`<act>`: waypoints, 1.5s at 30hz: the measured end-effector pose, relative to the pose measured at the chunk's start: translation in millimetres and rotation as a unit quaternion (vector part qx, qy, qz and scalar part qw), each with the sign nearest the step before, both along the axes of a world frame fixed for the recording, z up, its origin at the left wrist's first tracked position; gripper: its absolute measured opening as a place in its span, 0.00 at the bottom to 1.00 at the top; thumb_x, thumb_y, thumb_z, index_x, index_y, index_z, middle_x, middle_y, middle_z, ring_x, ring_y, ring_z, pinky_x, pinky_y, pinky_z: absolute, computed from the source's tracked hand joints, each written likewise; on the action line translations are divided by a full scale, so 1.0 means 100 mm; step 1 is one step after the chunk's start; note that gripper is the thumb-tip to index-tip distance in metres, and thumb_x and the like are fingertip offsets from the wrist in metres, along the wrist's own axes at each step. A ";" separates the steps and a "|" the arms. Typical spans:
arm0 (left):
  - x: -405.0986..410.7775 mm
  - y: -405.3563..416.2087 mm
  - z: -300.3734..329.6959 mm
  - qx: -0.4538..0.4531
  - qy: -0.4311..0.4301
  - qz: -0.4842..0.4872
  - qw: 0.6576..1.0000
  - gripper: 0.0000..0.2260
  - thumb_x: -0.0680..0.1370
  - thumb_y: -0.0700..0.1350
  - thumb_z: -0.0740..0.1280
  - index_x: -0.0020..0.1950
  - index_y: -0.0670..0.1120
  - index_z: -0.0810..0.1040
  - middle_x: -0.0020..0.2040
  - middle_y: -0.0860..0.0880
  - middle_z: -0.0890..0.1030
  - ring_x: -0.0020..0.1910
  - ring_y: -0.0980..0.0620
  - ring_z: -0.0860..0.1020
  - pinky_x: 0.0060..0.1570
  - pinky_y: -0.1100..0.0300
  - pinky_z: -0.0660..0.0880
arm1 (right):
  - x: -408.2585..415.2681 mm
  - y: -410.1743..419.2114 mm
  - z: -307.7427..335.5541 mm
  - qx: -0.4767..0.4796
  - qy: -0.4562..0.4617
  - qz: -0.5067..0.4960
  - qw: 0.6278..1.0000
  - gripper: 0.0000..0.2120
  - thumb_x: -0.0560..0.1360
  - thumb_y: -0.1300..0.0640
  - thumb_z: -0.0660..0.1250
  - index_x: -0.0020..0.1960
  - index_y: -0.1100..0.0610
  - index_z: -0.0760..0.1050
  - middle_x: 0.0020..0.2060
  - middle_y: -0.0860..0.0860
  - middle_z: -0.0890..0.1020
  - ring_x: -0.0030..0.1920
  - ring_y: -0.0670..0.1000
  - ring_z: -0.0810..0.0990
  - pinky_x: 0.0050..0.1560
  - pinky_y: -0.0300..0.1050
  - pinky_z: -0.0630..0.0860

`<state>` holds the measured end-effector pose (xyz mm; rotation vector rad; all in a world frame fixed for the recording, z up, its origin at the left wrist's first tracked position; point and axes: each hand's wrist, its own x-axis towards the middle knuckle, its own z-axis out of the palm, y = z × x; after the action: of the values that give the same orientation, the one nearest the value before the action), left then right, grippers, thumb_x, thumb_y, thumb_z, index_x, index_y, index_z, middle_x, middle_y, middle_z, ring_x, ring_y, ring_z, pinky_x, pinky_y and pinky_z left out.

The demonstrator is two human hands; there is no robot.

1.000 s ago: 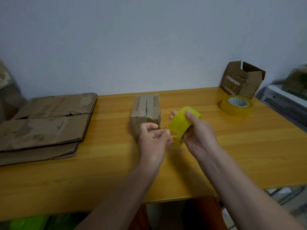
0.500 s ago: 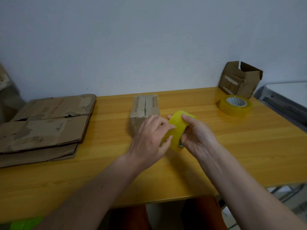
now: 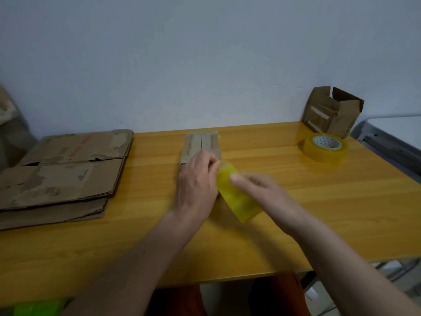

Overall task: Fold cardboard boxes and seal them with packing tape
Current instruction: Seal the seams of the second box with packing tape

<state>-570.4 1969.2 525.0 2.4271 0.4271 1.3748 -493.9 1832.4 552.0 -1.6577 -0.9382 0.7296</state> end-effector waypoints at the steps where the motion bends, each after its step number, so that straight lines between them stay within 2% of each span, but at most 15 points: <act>1: 0.00 0.02 0.01 -0.051 0.006 0.017 0.999 0.04 0.79 0.39 0.63 0.45 0.42 0.74 0.38 0.47 0.78 0.36 0.47 0.76 0.35 0.50 0.75 | -0.01 -0.03 -0.04 -0.002 -0.077 0.006 0.997 0.19 0.70 0.42 0.70 0.55 0.53 0.79 0.46 0.47 0.84 0.45 0.42 0.80 0.45 0.36 0.73; 5: -0.07 0.05 -0.05 -0.215 0.037 0.047 0.975 0.05 0.80 0.38 0.63 0.45 0.46 0.72 0.39 0.54 0.78 0.40 0.51 0.78 0.43 0.47 0.78 | 0.13 -0.11 -0.37 -0.058 -0.262 -0.035 0.963 0.25 0.62 0.48 0.80 0.52 0.48 0.71 0.47 0.42 0.74 0.47 0.42 0.72 0.45 0.29 0.66; 9: -0.07 0.03 -0.14 -0.377 0.059 0.021 0.924 0.09 0.81 0.40 0.62 0.42 0.50 0.72 0.43 0.51 0.80 0.44 0.49 0.81 0.49 0.45 0.79 | 0.18 -0.08 -0.53 0.018 -0.260 -0.151 0.953 0.28 0.64 0.66 0.76 0.59 0.53 0.70 0.54 0.50 0.72 0.55 0.48 0.72 0.49 0.22 0.63; 12: -0.08 -0.01 -0.14 -0.482 0.049 -0.001 0.875 0.07 0.82 0.39 0.60 0.44 0.46 0.73 0.47 0.44 0.80 0.44 0.48 0.82 0.49 0.48 0.81 | 0.16 -0.04 -0.58 0.050 -0.289 -0.187 0.938 0.34 0.63 0.71 0.73 0.66 0.53 0.70 0.57 0.49 0.73 0.56 0.45 0.71 0.52 0.22 0.63; 15: -0.09 -0.07 -0.11 -0.583 0.006 -0.049 0.811 0.06 0.83 0.36 0.57 0.48 0.41 0.71 0.46 0.42 0.81 0.43 0.49 0.82 0.44 0.56 0.82 | 0.22 0.01 -0.60 0.085 -0.243 -0.289 0.922 0.29 0.67 0.70 0.71 0.64 0.55 0.70 0.56 0.48 0.73 0.57 0.46 0.71 0.56 0.34 0.66; 18: -0.06 -0.13 -0.12 -0.637 -0.020 -0.068 0.768 0.05 0.83 0.36 0.56 0.51 0.39 0.71 0.46 0.39 0.82 0.44 0.47 0.83 0.41 0.58 0.82 | 0.17 0.08 -0.56 0.177 -0.107 -0.330 0.921 0.17 0.74 0.63 0.69 0.56 0.45 0.71 0.50 0.45 0.77 0.51 0.43 0.76 0.50 0.38 0.71; 21: -0.04 -0.14 -0.13 -0.670 -0.045 -0.075 0.737 0.06 0.83 0.37 0.57 0.55 0.36 0.72 0.45 0.40 0.82 0.44 0.48 0.83 0.41 0.58 0.81 | 0.11 0.14 -0.59 0.220 -0.013 -0.300 0.928 0.21 0.78 0.62 0.64 0.59 0.37 0.68 0.56 0.47 0.77 0.56 0.47 0.76 0.55 0.44 0.76; 23: -0.05 -0.14 -0.14 -0.680 -0.063 -0.081 0.726 0.08 0.83 0.39 0.59 0.57 0.36 0.73 0.46 0.39 0.82 0.44 0.47 0.84 0.42 0.57 0.81 | 0.11 0.15 -0.60 0.207 -0.022 -0.290 0.934 0.25 0.78 0.65 0.64 0.66 0.40 0.67 0.62 0.49 0.75 0.62 0.51 0.74 0.60 0.52 0.75; 27: -0.06 -0.16 -0.13 -0.670 -0.061 -0.084 0.735 0.08 0.80 0.43 0.65 0.47 0.38 0.77 0.46 0.39 0.84 0.46 0.46 0.84 0.44 0.56 0.81 | 0.18 0.20 -0.60 0.180 -0.036 -0.342 0.922 0.30 0.74 0.65 0.70 0.71 0.51 0.65 0.64 0.49 0.73 0.63 0.49 0.72 0.62 0.48 0.73; 29: -0.05 -0.18 -0.12 -0.656 -0.061 -0.077 0.749 0.07 0.80 0.40 0.65 0.43 0.39 0.75 0.46 0.38 0.82 0.45 0.45 0.82 0.45 0.55 0.81 | 0.22 0.25 -0.63 0.201 0.061 -0.364 0.908 0.28 0.68 0.64 0.74 0.66 0.55 0.71 0.58 0.54 0.78 0.58 0.55 0.77 0.59 0.57 0.76; 31: -0.05 -0.17 -0.11 -0.628 -0.064 -0.071 0.772 0.08 0.80 0.39 0.65 0.42 0.40 0.73 0.41 0.41 0.79 0.41 0.49 0.79 0.45 0.54 0.82 | 0.23 0.27 -0.67 0.219 0.130 -0.336 0.907 0.18 0.64 0.63 0.69 0.54 0.57 0.79 0.47 0.58 0.81 0.49 0.60 0.80 0.53 0.64 0.76; 33: -0.10 -0.12 -0.09 -0.600 -0.074 -0.055 0.795 0.07 0.80 0.38 0.65 0.42 0.40 0.73 0.37 0.45 0.78 0.35 0.54 0.79 0.43 0.56 0.82 | 0.23 0.24 -0.63 0.195 0.062 -0.327 0.923 0.13 0.67 0.66 0.65 0.48 0.54 0.80 0.43 0.56 0.82 0.47 0.59 0.80 0.48 0.58 0.78; 37: -0.23 0.07 -0.02 -0.557 -0.104 -0.016 0.824 0.04 0.80 0.38 0.65 0.46 0.38 0.75 0.38 0.45 0.80 0.33 0.55 0.80 0.38 0.62 0.81 | 0.48 0.08 -0.45 0.134 -0.170 -0.361 0.907 0.25 0.66 0.78 0.58 0.57 0.59 0.75 0.47 0.52 0.77 0.48 0.51 0.74 0.44 0.39 0.67; 42: -0.26 0.17 0.01 -0.580 -0.094 -0.018 0.809 0.06 0.79 0.41 0.67 0.48 0.38 0.75 0.38 0.46 0.79 0.35 0.53 0.80 0.39 0.62 0.80 | 0.50 0.20 -0.38 0.138 -0.115 -0.357 0.917 0.25 0.68 0.78 0.58 0.54 0.53 0.72 0.45 0.50 0.77 0.47 0.49 0.74 0.35 0.28 0.69; 45: -0.28 0.27 0.01 -0.556 -0.099 0.018 0.825 0.06 0.76 0.41 0.72 0.45 0.40 0.77 0.37 0.47 0.81 0.34 0.54 0.81 0.39 0.63 0.80 | 0.52 0.22 -0.41 0.109 -0.158 -0.336 0.922 0.22 0.67 0.77 0.58 0.53 0.56 0.72 0.44 0.52 0.76 0.46 0.51 0.74 0.36 0.37 0.68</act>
<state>-598.4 1996.0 526.5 1.2987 0.9002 0.9247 -441.9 1853.9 511.1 -1.7659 -0.5676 -0.1102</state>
